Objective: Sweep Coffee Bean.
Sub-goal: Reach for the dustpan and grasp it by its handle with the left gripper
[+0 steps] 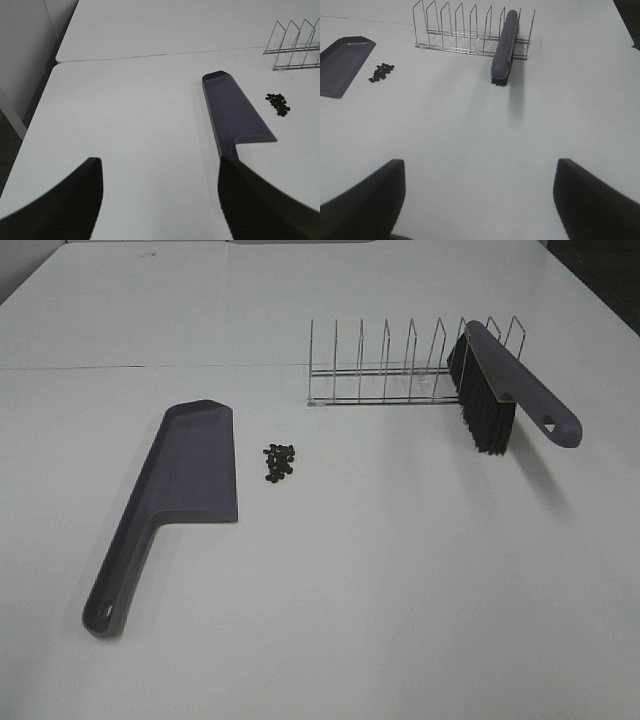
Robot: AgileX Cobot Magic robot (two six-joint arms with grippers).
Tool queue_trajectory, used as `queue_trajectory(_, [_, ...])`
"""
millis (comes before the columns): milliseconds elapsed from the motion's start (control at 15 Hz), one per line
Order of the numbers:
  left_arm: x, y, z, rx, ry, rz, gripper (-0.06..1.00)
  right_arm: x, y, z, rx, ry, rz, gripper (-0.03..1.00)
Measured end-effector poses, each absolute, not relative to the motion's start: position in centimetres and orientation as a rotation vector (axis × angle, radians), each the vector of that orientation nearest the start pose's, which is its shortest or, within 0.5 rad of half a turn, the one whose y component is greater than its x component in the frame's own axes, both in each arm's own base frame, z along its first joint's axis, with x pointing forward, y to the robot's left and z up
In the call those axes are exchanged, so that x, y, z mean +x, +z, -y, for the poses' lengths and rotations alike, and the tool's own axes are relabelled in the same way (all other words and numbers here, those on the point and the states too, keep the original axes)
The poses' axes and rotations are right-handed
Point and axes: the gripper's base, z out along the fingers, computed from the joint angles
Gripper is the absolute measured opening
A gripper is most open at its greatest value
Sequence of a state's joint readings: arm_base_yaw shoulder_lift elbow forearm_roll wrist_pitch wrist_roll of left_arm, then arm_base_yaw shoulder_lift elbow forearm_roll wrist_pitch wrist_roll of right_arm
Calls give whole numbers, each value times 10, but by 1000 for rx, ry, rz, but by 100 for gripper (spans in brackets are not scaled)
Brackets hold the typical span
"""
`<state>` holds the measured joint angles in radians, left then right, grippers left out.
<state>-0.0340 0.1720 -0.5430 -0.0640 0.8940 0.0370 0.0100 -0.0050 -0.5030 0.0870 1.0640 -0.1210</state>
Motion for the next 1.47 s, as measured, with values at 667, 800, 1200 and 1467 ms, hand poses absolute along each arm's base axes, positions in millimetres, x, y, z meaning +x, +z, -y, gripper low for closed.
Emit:
queue_trajectory(667, [226, 306, 21, -25, -245, -2566, 61, -6, 278, -7, -138, 34, -2032, 74])
queue_trajectory(800, [256, 291, 24, -41, -264, -2690, 61, -6, 278, -7, -138, 34, -2032, 74])
queue_trajectory(1200, [305, 224, 69, -28, -304, -2989, 62, -6, 278, -7, -138, 34, -2032, 74])
queue_trajectory(1467, [318, 187, 99, -13, -247, -3103, 65, -6, 278, -7, -138, 34, -2032, 74])
